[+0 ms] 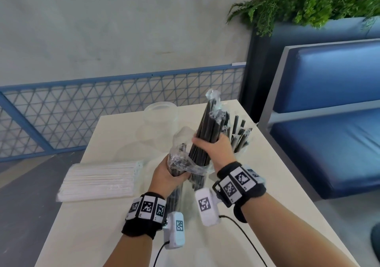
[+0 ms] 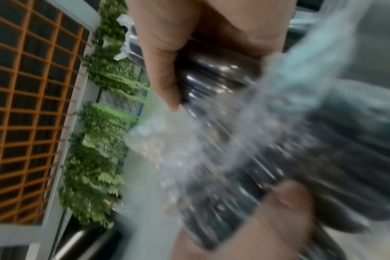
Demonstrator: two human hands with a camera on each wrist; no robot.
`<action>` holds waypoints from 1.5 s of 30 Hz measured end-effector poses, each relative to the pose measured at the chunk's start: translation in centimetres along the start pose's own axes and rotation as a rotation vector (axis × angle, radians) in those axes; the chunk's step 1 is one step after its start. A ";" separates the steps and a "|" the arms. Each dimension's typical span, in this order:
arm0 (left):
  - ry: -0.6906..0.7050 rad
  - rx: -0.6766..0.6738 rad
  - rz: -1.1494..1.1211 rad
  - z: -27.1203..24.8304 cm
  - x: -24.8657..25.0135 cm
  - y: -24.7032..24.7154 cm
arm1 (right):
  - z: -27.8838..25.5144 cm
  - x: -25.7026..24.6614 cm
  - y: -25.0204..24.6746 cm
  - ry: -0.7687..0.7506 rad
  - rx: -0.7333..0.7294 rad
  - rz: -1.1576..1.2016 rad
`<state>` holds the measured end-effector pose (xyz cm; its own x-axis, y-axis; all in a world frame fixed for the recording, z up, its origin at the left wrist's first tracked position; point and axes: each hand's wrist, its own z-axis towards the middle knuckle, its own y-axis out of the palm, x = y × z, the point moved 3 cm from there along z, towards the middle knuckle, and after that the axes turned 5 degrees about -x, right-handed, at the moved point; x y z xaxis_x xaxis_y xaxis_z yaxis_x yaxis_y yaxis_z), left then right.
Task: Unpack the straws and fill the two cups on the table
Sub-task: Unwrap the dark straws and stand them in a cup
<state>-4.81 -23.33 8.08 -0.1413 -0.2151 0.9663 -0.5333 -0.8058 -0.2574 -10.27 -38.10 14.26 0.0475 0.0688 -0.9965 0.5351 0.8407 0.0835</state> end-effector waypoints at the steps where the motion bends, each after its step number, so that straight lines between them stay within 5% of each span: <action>1: 0.003 -0.001 0.010 0.1 -0.1 0.1 | -0.3 0.4 0.2 -0.003 -0.012 -0.050; 11: -0.038 -0.023 0.039 0.1 0.0 -0.6 | 0.6 -1.6 -1.1 0.016 0.171 0.450; 17: -0.060 0.012 0.048 0.2 0.1 -0.6 | 0.7 -3.9 -2.4 -0.077 0.234 0.513; 23: -0.078 0.117 0.036 0.3 -0.4 -0.8 | -0.1 -10.0 -5.2 -0.401 0.384 0.241; 27: -0.104 0.165 0.009 0.5 -0.9 -0.8 | 0.5 -10.4 -5.2 -0.483 0.415 -0.052; 41: -0.070 0.161 -0.037 0.3 -0.4 -0.2 | 3.0 0.4 -5.2 0.015 0.182 -0.481; 43: -0.062 0.164 -0.039 0.3 -0.3 -0.2 | 2.5 -1.1 -5.0 -0.126 0.245 -0.498; 45: -0.058 0.165 -0.033 0.3 -0.1 -0.3 | 1.5 -3.9 -4.3 -0.455 0.309 -0.530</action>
<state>-4.43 -23.24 8.06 -0.0747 -0.2150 0.9737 -0.3918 -0.8916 -0.2269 -11.44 -42.78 17.75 0.0260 -0.5861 -0.8098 0.7916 0.5068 -0.3414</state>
